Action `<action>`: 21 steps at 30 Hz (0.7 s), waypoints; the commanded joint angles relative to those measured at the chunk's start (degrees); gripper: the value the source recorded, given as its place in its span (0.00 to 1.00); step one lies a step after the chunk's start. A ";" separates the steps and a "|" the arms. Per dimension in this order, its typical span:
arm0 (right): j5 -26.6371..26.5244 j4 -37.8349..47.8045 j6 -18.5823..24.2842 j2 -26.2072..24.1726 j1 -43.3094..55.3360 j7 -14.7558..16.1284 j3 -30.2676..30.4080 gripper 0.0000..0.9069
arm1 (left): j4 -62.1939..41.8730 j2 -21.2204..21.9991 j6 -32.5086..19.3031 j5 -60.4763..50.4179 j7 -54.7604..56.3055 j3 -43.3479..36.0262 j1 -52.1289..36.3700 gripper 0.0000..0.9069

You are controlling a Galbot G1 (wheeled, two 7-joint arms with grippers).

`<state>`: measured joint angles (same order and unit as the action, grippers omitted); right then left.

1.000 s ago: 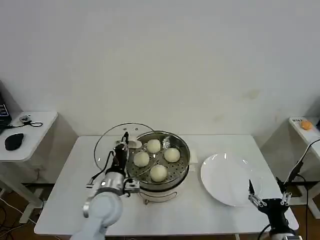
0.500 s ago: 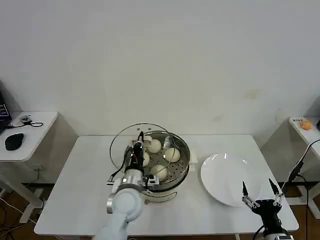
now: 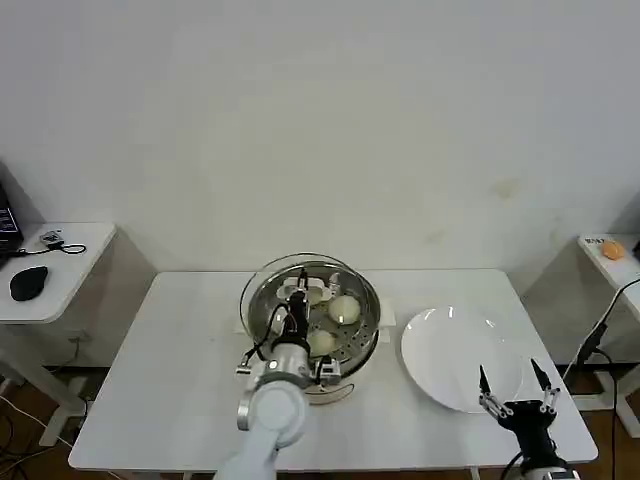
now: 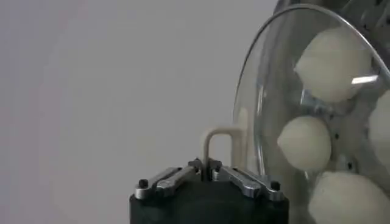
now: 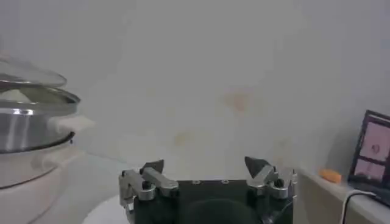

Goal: Take steamed baozi put them in steamer then cover it.

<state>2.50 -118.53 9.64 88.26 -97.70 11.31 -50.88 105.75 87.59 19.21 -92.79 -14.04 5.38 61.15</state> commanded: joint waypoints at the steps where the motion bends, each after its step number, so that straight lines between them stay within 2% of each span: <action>1: 0.38 0.34 0.16 0.03 -0.03 0.01 0.29 1.00 | -0.82 1.27 -0.26 -1.14 0.16 -0.61 0.25 0.00; 21: 0.86 0.53 0.27 0.20 -0.10 0.03 1.13 1.00 | -0.72 1.89 -0.73 -1.55 0.52 -1.06 1.25 0.00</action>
<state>3.32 -118.03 9.88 88.46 -97.80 11.34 -49.86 104.85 89.25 18.51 -94.10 -13.47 4.59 62.25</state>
